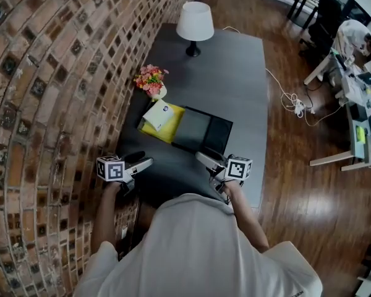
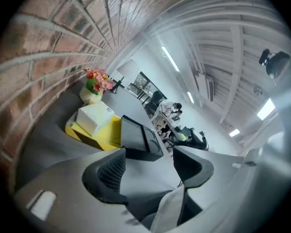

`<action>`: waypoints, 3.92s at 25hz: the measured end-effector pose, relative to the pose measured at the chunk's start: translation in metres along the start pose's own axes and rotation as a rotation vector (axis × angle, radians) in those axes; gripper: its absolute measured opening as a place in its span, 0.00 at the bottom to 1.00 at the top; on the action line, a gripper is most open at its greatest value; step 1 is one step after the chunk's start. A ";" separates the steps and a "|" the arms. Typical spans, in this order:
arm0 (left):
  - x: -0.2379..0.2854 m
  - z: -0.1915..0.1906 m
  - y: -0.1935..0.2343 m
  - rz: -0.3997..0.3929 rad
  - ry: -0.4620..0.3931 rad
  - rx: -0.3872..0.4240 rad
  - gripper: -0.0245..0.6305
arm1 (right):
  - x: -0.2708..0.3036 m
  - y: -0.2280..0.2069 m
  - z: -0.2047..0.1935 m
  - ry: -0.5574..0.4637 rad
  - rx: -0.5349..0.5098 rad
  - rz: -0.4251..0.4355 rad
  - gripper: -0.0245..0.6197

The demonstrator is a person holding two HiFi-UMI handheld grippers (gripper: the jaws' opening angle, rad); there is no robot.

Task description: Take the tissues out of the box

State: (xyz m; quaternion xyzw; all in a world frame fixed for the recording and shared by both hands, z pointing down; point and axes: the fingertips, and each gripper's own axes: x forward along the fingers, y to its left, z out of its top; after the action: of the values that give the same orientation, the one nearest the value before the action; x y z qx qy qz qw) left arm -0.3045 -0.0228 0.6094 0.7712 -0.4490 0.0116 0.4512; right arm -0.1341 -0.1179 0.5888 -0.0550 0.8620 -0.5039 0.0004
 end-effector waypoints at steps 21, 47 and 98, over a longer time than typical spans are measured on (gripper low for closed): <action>-0.080 0.050 0.041 0.269 0.154 0.291 0.56 | -0.018 -0.021 0.020 -0.023 0.015 -0.020 0.62; -0.044 0.081 0.077 0.319 0.157 0.310 0.83 | -0.013 -0.023 0.052 -0.055 -0.513 -0.202 0.62; 0.164 0.095 0.194 0.486 0.548 0.604 0.93 | -0.157 0.023 0.054 -0.320 -0.826 -0.609 0.63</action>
State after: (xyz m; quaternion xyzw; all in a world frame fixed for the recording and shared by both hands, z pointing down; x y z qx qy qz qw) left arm -0.3798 -0.2389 0.7555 0.7089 -0.4574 0.4500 0.2927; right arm 0.0229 -0.1391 0.5339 -0.3743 0.9226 -0.0854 -0.0363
